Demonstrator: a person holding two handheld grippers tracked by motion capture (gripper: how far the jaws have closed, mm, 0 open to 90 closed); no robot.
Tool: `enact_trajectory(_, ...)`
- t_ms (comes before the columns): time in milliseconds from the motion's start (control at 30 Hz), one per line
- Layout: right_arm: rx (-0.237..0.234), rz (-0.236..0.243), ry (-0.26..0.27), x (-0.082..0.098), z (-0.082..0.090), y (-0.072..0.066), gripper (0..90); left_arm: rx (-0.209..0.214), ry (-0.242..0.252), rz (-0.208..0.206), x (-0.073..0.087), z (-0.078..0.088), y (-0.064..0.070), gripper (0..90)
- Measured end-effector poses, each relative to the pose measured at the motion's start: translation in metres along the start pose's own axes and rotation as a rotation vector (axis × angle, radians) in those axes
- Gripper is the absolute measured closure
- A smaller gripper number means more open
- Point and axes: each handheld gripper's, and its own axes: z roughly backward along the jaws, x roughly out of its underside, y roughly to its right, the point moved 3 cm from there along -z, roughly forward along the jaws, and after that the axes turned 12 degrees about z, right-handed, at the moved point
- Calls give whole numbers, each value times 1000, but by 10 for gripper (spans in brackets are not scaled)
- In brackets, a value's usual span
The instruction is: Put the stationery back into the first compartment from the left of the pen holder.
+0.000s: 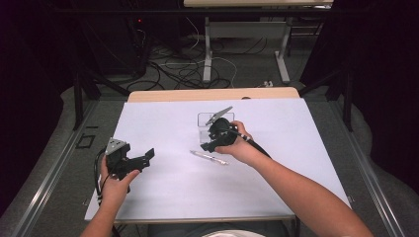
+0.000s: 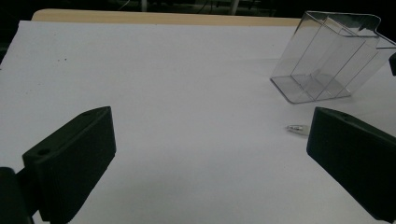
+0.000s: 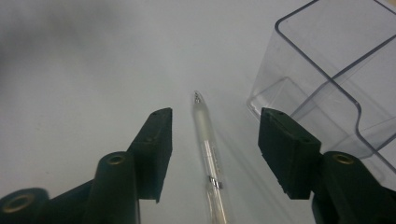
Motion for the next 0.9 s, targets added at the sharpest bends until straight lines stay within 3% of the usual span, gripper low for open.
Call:
enact_trajectory(33,0,0,0,0,0,0,456,0,0,0,0,0,0,13)
enact_trajectory(67,13,39,-16,-2,-3,-1,479,0,0,1,0,0,0,13)
enact_trajectory(133,14,63,-22,-3,-7,-1,476,-1,-1,1,0,0,0,13)
enact_trajectory(267,13,92,-22,-6,-15,0,451,-1,1,3,0,1,-1,13)
enact_trajectory(533,-3,77,-50,-5,-28,0,491,1,-5,1,0,0,-1,13)
enact_trajectory(667,0,135,-54,-4,-35,-1,521,0,-5,-2,0,0,0,13)
enact_trajectory(900,0,162,-94,-1,-44,1,578,1,-6,-2,1,-1,-1,13)
